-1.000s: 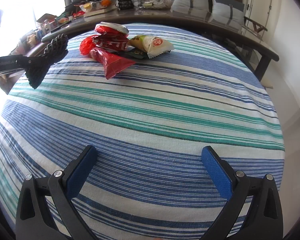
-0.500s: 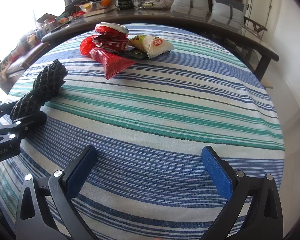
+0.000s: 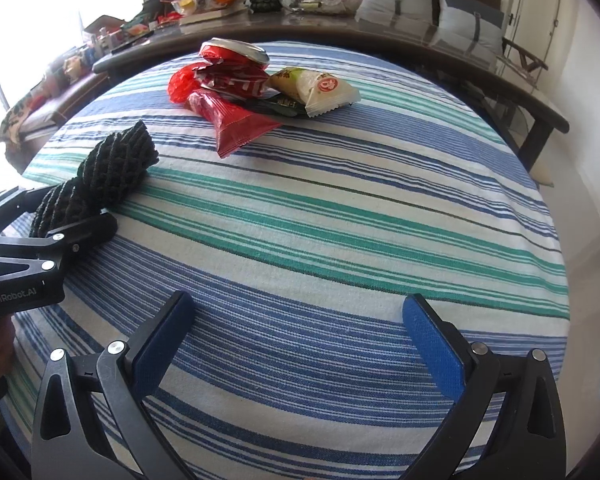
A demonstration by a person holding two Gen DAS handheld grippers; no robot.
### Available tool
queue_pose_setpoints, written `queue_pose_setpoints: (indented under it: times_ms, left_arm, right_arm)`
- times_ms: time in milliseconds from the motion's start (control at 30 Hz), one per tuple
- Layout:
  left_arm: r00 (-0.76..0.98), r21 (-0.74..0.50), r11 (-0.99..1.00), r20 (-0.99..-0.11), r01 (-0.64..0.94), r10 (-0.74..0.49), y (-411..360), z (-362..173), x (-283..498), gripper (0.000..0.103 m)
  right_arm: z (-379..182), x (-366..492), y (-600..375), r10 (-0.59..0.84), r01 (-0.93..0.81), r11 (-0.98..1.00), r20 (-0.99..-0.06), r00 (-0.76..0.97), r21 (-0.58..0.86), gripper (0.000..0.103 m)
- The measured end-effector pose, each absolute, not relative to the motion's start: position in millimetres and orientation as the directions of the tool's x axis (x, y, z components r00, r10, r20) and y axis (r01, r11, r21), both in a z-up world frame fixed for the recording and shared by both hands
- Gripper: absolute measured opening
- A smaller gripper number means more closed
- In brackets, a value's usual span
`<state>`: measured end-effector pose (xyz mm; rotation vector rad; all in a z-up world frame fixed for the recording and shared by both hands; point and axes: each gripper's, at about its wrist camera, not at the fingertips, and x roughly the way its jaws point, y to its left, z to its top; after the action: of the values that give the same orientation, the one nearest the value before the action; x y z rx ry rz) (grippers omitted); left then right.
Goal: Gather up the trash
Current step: 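Grasp the cream snack-bar wrapper with the right gripper while the left gripper holds the bundle, then carry the bundle and snack-bar wrapper over the blue wastebasket with both grippers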
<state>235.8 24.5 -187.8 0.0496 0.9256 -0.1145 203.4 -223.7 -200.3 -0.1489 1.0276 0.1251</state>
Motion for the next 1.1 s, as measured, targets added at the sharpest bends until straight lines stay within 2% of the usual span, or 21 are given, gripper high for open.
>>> queue_pose_setpoints:
  times_ms: [100,233,300,467,567,633,667,800,967,1100]
  left_arm:
    - [0.595,-0.005,0.992,-0.8,0.122,-0.078,24,-188,236,0.085]
    - [0.587,-0.003,0.991,-0.805,0.134,-0.082,22,-189,240,0.092]
    - [0.584,-0.003,0.99,-0.808,0.138,-0.084,21,-190,242,0.095]
    - [0.58,-0.004,0.99,-0.81,0.142,-0.086,20,-190,246,0.098]
    - [0.578,-0.004,0.99,-0.811,0.143,-0.087,19,-190,248,0.099]
    - [0.578,-0.004,0.99,-0.811,0.144,-0.087,19,-190,248,0.099]
    - [0.578,-0.004,0.99,-0.811,0.143,-0.087,19,-190,248,0.099]
    - [0.578,-0.004,0.99,-0.811,0.143,-0.087,19,-190,248,0.099]
    - [0.578,-0.003,0.99,-0.811,0.144,-0.087,19,-190,248,0.099]
    - [0.578,-0.004,0.99,-0.811,0.144,-0.087,19,-190,248,0.099]
  right_arm:
    - [-178,231,-230,-0.027,-0.171,0.973,-0.811,0.584,-0.156,0.102]
    - [-149,285,-223,0.023,-0.249,0.957,-0.816,0.578,-0.149,0.099]
    - [-149,314,-211,0.034,-0.304,0.941,-0.848,0.528,-0.151,0.083]
    - [-161,361,-199,0.01,-0.332,0.93,-0.891,0.454,-0.159,0.077]
    - [-169,370,-204,0.006,-0.316,0.938,-0.908,0.419,-0.139,0.07]
    - [-172,370,-209,0.026,-0.311,0.944,-0.916,0.401,-0.109,0.041]
    - [-171,368,-213,0.039,-0.305,0.948,-0.916,0.4,-0.092,0.02]
    - [-154,343,-236,0.046,-0.211,0.976,-0.879,0.475,-0.062,0.018]
    - [-145,281,-280,-0.028,-0.026,0.999,-0.868,0.496,-0.048,0.018]
    - [-161,221,-283,-0.046,-0.014,0.998,-0.876,0.48,-0.06,0.018]
